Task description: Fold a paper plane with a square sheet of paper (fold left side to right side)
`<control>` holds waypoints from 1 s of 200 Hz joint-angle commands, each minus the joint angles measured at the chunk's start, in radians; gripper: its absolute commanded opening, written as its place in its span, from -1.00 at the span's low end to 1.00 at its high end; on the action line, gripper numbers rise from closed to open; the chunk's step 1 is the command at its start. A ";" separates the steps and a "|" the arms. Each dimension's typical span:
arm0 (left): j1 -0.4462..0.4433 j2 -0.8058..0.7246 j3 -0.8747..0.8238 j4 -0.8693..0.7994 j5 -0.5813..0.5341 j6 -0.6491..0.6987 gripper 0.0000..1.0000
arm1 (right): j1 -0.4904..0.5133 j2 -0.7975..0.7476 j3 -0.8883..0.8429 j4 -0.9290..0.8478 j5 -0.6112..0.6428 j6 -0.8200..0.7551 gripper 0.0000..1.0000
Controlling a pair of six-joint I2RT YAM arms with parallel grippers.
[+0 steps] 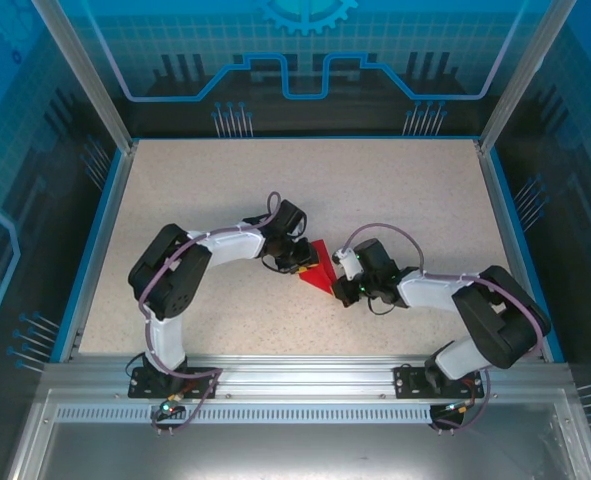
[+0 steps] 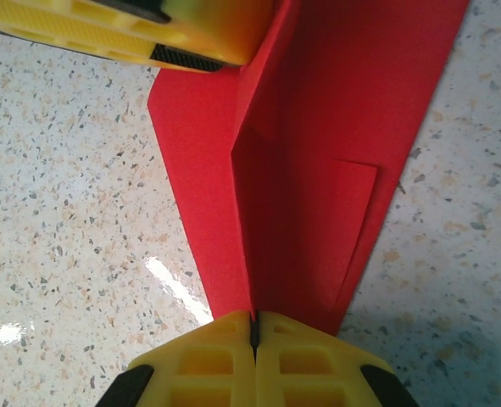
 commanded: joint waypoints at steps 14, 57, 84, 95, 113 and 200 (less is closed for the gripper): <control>-0.012 0.033 0.046 -0.005 0.019 -0.011 -0.43 | -0.021 0.039 0.052 -0.035 -0.101 0.010 -0.92; -0.013 0.029 0.057 -0.021 0.008 -0.005 -0.42 | -0.033 0.046 0.076 -0.057 -0.139 0.027 -0.93; -0.013 0.033 0.065 -0.022 0.008 -0.002 -0.42 | -0.041 0.055 0.088 -0.071 -0.150 0.035 -0.92; -0.013 0.042 0.070 -0.021 0.008 -0.003 -0.42 | -0.048 0.061 0.088 -0.065 -0.157 0.038 -0.92; -0.013 0.056 0.075 -0.018 0.010 -0.007 -0.42 | -0.055 0.080 0.095 -0.067 -0.169 0.037 -0.91; -0.015 0.090 0.089 -0.030 0.002 -0.007 -0.42 | -0.075 0.026 0.071 -0.072 -0.206 0.057 -0.45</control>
